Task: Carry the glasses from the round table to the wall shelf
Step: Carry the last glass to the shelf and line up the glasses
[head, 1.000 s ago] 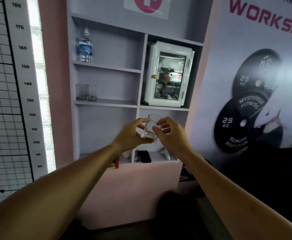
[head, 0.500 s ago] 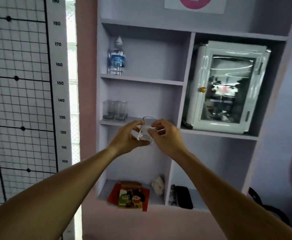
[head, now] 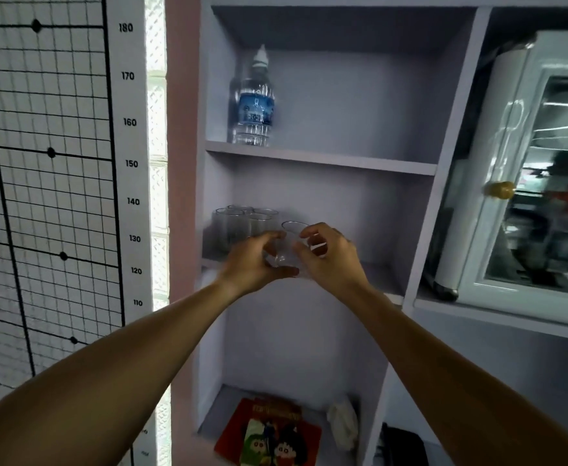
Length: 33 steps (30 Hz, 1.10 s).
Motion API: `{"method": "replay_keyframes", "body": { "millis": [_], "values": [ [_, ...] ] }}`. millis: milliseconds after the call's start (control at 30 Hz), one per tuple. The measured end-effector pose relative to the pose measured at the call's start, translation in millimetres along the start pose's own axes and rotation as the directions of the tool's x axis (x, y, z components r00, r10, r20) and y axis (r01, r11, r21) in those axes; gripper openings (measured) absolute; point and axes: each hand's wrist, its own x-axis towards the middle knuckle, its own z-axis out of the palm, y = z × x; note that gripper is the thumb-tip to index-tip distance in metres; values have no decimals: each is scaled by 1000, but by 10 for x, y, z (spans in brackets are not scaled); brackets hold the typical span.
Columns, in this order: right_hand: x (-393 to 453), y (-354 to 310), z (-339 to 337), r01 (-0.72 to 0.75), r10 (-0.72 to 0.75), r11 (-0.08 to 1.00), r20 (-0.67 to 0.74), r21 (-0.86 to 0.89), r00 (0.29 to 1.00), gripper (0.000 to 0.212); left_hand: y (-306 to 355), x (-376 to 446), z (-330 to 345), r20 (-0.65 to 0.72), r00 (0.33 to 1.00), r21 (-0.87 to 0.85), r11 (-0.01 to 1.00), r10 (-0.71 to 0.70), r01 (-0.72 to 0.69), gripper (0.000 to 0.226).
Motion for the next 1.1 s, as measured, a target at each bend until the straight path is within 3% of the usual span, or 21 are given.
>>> {"method": "replay_keyframes", "body": {
  "millis": [133,267,500,600,800,933,1100],
  "values": [
    [188,168,115,-33,33,999,-32,15,999,20,-103,178,83,-30,999,138,990,33,-28,75],
    [320,259,206,-61,62,998,-43,14,997,27,-167,266,157,-98,995,141,989,-26,40,71],
    [478,371,379,-49,51,998,-44,33,998,45,-324,389,264,-115,993,206,979,12,12,33],
    [535,402,401,-106,107,993,-10,43,994,48,-356,398,300,-141,989,253,967,52,-15,30],
    [568,489,436,-94,100,992,67,-88,993,19,-314,376,369,-153,983,375,926,103,-39,25],
    [529,480,440,-30,52,989,150,-147,987,38,-289,375,400,-156,982,423,906,106,-30,32],
    [513,495,440,-6,32,986,151,-169,988,44,-258,378,403,-118,988,455,890,102,-38,39]
  ]
}}
